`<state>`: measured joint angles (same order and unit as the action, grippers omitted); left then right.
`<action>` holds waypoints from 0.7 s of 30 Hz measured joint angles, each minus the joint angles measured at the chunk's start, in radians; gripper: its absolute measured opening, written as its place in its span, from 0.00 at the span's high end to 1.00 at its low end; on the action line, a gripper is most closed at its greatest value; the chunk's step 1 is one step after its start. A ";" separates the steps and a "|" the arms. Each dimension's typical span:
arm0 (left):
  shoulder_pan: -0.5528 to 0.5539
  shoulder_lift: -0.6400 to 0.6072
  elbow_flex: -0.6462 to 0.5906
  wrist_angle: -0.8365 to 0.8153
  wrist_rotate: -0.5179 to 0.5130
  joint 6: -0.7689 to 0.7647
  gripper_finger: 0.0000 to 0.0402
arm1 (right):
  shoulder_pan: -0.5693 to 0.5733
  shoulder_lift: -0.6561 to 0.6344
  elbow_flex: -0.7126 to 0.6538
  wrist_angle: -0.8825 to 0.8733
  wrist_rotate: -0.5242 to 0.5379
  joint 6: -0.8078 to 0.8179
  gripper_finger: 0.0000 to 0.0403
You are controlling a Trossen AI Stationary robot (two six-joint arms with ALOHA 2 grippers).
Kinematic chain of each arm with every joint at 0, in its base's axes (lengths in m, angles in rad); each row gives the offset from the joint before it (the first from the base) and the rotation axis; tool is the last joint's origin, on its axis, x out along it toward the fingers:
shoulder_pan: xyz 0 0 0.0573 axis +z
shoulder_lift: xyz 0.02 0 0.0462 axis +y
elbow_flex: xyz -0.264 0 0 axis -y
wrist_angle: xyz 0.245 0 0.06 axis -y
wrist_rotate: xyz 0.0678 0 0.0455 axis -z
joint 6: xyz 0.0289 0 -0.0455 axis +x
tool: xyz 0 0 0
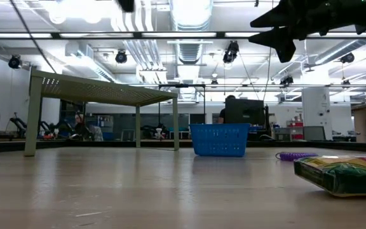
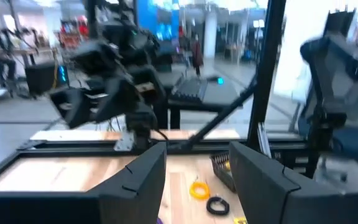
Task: Pick & Place Office Desk Supplies
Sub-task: Put the crayon into the black basket
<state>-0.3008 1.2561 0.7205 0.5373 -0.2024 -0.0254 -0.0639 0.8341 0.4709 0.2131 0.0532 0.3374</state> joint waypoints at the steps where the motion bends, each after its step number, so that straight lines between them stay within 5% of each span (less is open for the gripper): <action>1: 0.000 -0.042 -0.038 0.009 -0.001 0.000 0.55 | 0.000 0.000 0.000 0.000 0.000 0.000 0.55; 13: 0.001 -0.603 -0.269 -0.301 -0.061 -0.060 0.54 | 0.000 0.000 0.000 0.000 0.000 0.000 0.55; 21: 0.002 -0.830 -0.317 -0.397 -0.083 -0.076 0.54 | 0.000 0.000 0.000 0.000 0.000 0.000 0.55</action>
<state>-0.2993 0.4266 0.4037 0.1404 -0.2856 -0.1014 -0.0639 0.8341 0.4709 0.2134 0.0532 0.3371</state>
